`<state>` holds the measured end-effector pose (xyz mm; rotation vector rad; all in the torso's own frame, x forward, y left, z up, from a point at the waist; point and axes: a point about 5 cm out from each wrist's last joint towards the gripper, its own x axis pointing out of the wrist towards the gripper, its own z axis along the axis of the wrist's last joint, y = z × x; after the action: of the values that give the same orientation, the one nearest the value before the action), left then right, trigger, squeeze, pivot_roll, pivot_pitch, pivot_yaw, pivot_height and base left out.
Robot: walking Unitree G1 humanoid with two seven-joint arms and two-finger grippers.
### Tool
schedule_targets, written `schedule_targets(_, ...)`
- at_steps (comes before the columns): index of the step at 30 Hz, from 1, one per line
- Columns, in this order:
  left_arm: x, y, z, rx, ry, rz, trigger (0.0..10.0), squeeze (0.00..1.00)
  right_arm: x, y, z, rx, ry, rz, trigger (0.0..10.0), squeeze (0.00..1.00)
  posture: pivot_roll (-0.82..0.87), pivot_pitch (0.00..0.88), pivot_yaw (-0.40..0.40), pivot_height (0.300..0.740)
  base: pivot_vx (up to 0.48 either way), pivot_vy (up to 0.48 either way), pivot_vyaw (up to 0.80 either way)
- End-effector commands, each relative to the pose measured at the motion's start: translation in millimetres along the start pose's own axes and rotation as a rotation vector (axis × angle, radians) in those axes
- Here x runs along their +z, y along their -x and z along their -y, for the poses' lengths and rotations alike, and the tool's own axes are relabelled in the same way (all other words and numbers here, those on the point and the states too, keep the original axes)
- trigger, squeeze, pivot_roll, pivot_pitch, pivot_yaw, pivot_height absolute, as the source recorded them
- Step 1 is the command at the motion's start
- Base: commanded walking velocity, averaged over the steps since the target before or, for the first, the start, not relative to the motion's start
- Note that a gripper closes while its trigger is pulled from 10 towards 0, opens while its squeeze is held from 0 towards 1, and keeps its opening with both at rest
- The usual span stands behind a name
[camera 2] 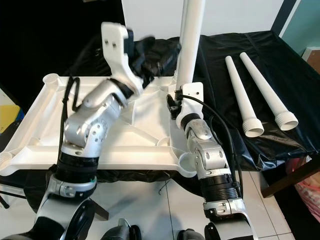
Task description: Building children table
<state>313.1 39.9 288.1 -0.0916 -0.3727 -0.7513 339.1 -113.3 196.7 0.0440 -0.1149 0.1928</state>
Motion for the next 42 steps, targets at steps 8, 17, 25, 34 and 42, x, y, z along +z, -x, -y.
schedule_targets(8, -50, 35.6, -0.6, 0.01, -0.214, -0.169, 10.0, 0.0, 5, 1.2, 8.5, -0.058, 0.021, 0.064, 10.0, 0.0, -0.01, 0.092, 0.006, 0.74, 0.0, 0.0, 0.0)
schedule_targets(17, -79, 58.2, 7.8, -0.055, -0.21, -0.293, 10.0, 0.0, 1, 5.5, 7.5, -0.054, 0.034, 0.067, 10.0, 0.0, -0.02, 0.1, 0.006, 0.74, 0.0, 0.0, 0.0)
schedule_targets(25, -87, 68.8, 3.2, -0.006, -0.17, -0.31, 10.0, 0.0, -1, 10.6, 4.5, -0.03, 0.034, 0.085, 10.0, 0.0, -0.03, 0.104, 0.008, 0.74, 0.0, 0.0, 0.0)
schedule_targets(34, -70, 85.9, -41.2, 0.414, -0.047, -0.178, 10.0, 0.0, -6, 29.3, 11.8, -0.028, 0.041, 0.149, 10.0, 0.0, -0.05, 0.094, 0.005, 0.74, 0.0, 0.0, 0.0)
schedule_targets(42, -70, 112.0, -51.3, 0.572, -0.034, -0.163, 10.0, 0.0, -8, 43.3, 26.8, -0.092, 0.024, 0.176, 10.0, 0.0, -0.05, 0.083, -0.005, 0.74, 0.0, 0.0, 0.0)
